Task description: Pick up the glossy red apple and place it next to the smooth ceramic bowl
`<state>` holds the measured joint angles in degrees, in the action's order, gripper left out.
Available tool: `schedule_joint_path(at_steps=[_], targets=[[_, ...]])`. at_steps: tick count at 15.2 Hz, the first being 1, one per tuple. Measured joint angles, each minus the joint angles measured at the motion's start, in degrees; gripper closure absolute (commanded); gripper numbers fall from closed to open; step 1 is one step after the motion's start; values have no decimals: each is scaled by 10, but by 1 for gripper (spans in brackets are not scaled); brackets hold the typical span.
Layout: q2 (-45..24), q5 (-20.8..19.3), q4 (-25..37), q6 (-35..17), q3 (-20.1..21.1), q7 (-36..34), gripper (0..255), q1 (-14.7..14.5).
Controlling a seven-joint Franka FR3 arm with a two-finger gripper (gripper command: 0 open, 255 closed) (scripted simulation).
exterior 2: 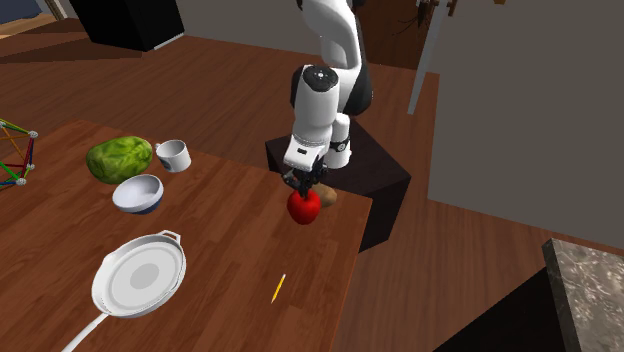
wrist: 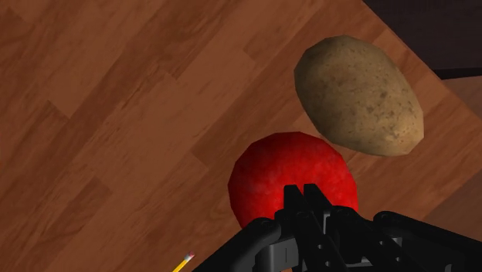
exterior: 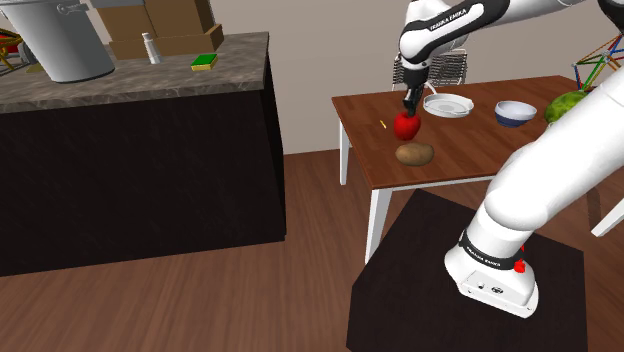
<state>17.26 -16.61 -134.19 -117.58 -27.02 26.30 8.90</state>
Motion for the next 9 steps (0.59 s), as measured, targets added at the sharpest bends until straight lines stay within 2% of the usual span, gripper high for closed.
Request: schedule_joint_path(at_steps=[9], targets=[[20, 4, 53, 72, 11, 5, 255, -2]])
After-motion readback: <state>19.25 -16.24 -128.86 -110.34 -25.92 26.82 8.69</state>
